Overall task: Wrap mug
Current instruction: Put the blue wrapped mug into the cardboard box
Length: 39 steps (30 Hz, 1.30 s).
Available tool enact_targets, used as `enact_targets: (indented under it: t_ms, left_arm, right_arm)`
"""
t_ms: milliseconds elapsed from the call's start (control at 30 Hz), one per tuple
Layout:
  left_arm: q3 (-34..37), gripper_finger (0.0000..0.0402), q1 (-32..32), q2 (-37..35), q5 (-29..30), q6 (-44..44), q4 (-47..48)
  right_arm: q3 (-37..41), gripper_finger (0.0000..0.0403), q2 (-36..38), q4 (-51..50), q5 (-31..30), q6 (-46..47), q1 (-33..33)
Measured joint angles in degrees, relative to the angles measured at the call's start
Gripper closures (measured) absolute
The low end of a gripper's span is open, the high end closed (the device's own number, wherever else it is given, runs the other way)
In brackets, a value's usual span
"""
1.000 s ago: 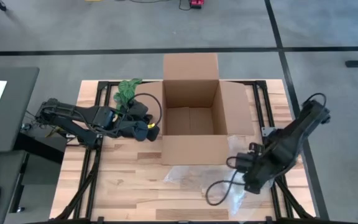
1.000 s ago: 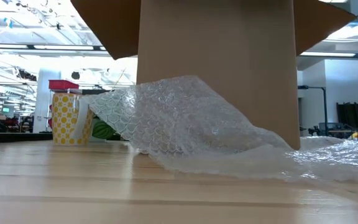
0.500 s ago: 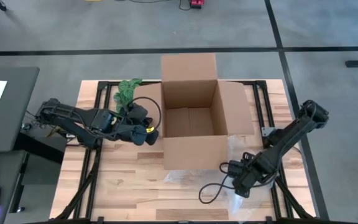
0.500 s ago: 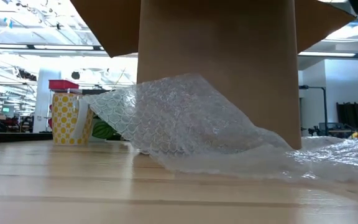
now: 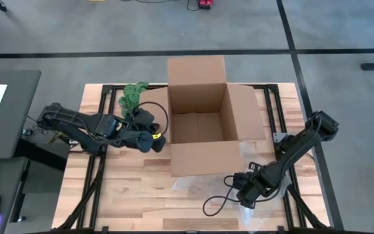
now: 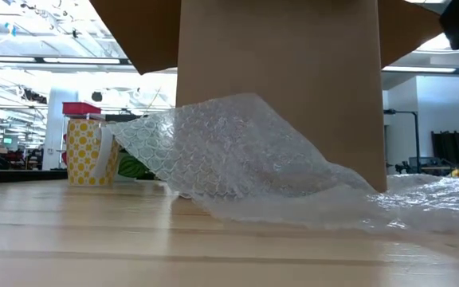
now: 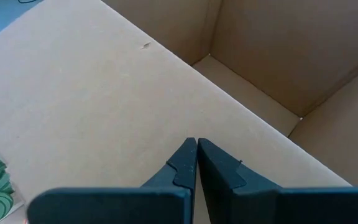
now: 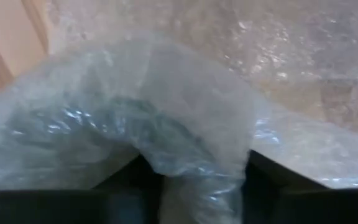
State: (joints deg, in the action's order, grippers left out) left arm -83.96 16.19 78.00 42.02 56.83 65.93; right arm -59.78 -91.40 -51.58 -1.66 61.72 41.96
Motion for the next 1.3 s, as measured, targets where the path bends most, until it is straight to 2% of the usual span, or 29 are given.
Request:
enact_targets:
  t_ms: [133,200,433,500,667,867,933,1033,1100,1300]
  left_arm:
    - [0.0,0.0402,0.0,0.0,0.0,0.0,0.0]
    - [0.0,0.0402,0.0,0.0,-0.1,0.0,0.0]
    - [0.0,0.0402,0.0,0.0,-0.2,0.0,0.1]
    - [0.0,0.0402,0.0,0.0,-0.2,0.0,0.1]
    - [0.0,0.0402,0.0,0.0,-0.2,-0.2,0.1]
    - [0.0,0.0402,0.0,0.0,-0.2,-0.7,0.1]
    - [0.0,0.0402,0.0,0.0,-0.2,-0.7,0.1]
    - [0.0,0.0402,0.0,0.0,-0.2,-0.7,0.0]
    - [0.0,0.0402,0.0,0.0,-0.2,-0.7,-0.3]
    - [0.0,0.0402,0.0,0.0,-0.2,-0.7,-1.4]
  right_arm:
    - [0.2,0.0357,3.0,-4.3,0.5,2.1,0.0]
    - [0.3,0.0384,5.6,-6.5,0.6,2.9,0.0]
    - [-6.2,0.0385,16.0,-19.9,3.2,5.8,-0.3]
    - [-8.5,0.0385,18.5,-20.8,4.4,5.8,-0.8]
    - [-14.5,0.0385,23.5,-18.3,11.0,4.9,-2.1]
    - [-23.6,0.0385,24.6,-14.8,26.7,6.3,-3.5]
    - [-26.9,0.0386,24.3,-14.3,29.4,6.2,-3.5]
    - [-31.4,0.0386,23.7,-10.2,30.2,4.8,-5.2]
    - [-34.0,0.0386,23.0,-5.4,28.5,2.1,-7.3]
    - [-40.0,0.0386,19.5,8.8,21.3,-14.5,-16.5]
